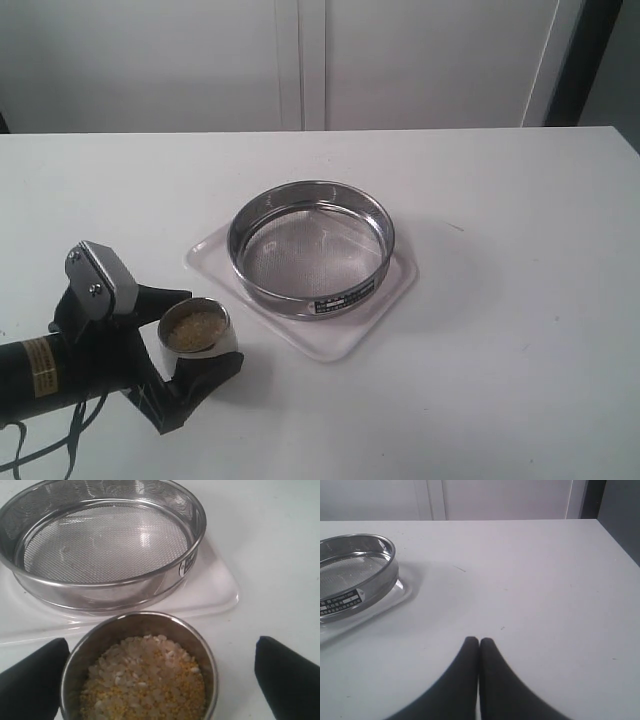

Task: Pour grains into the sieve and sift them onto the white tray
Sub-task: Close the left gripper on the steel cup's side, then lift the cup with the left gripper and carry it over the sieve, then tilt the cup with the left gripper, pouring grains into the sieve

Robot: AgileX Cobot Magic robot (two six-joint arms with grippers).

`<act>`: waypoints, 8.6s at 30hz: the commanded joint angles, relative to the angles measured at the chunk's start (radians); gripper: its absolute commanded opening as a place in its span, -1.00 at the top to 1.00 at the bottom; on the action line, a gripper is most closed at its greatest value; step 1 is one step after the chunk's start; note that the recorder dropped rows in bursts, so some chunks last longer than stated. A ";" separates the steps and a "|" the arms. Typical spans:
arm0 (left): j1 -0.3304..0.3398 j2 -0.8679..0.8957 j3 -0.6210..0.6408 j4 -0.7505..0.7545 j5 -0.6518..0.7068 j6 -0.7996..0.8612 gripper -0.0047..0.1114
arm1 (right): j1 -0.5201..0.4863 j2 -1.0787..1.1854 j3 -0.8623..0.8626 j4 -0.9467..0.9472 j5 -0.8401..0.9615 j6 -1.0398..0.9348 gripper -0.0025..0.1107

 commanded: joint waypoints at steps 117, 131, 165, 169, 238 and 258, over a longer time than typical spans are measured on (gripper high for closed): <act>-0.006 -0.243 -0.039 0.038 0.289 -0.193 0.92 | 0.001 -0.006 0.004 0.000 -0.006 0.008 0.96; -0.006 -0.404 -0.260 0.381 0.602 -0.652 0.92 | 0.001 -0.006 0.004 0.000 -0.006 0.008 0.96; -0.163 -0.144 -0.723 0.985 1.027 -1.093 0.92 | 0.001 -0.006 0.004 0.000 -0.006 0.008 0.96; -0.164 -0.107 -0.757 1.013 1.027 -1.093 0.92 | 0.001 -0.006 0.004 0.000 -0.006 0.008 0.96; -0.396 0.161 -1.002 0.338 1.537 0.205 0.92 | 0.001 -0.006 0.004 0.000 -0.006 0.008 0.96; -0.431 0.214 -1.081 0.290 1.662 0.308 0.92 | 0.001 -0.006 0.004 0.000 -0.006 0.008 0.96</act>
